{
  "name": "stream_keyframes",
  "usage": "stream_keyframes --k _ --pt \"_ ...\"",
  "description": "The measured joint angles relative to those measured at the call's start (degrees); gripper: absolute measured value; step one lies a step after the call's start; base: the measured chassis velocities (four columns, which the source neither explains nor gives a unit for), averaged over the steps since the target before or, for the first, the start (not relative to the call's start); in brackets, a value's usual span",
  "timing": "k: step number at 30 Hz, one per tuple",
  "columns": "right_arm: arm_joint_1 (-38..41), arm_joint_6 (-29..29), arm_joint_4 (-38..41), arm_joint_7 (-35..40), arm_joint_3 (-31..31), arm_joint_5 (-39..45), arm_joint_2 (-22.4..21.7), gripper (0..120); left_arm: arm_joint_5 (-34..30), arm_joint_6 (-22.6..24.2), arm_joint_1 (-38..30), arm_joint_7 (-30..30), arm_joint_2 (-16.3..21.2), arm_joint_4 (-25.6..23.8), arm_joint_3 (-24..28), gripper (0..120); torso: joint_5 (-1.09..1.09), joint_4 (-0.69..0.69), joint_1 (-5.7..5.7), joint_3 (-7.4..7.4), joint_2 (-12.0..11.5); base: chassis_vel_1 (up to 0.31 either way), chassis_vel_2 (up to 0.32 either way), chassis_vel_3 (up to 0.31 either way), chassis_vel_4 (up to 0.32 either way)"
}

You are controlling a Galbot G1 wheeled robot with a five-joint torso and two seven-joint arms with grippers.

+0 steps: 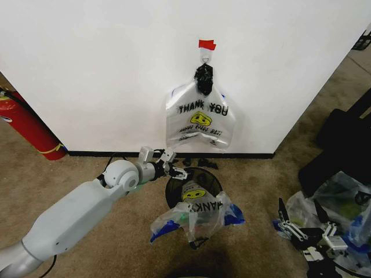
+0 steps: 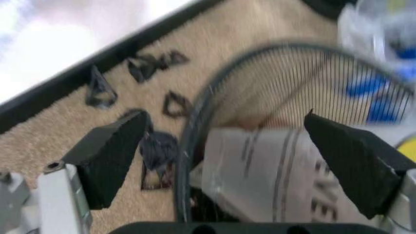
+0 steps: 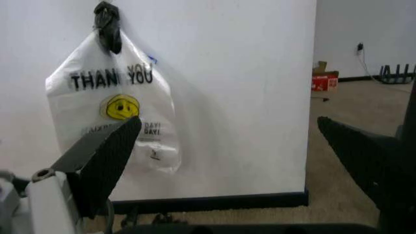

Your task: Pick up the garbage bag from the wall and place it over the trash bin.

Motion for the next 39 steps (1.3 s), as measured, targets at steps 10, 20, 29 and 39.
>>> stream_keyframes --k 10,20,29,39 --pt "0.18 -0.23 0.56 -0.11 0.09 0.27 0.71 100 1.92 0.16 -3.92 0.27 -2.26 5.26 4.67 58 0.01 -0.02 0.0 0.0 0.0 0.0 0.0 0.0 0.0" --pt "0.97 -0.13 -0.24 -0.35 -0.33 0.17 0.89 100 1.47 0.2 -5.88 -1.35 -3.16 6.18 6.69 23 0.01 -0.01 0.0 0.0 0.0 0.0 0.0 0.0 0.0" --pt "2.34 -1.65 -0.92 -0.48 -0.92 -0.07 0.55 100 -1.06 -1.76 -4.59 -7.6 -2.69 5.01 7.0 3 0.01 -0.01 -0.01 -0.01 0.0 0.0 0.0 0.0 0.0" --pt "3.25 -3.39 -0.45 -0.2 -1.61 0.1 -0.51 100 -11.53 2.06 6.35 -17.97 2.29 -7.79 -6.2 3 0.02 0.01 -0.01 -0.01 0.0 0.0 0.0 0.0 0.0"
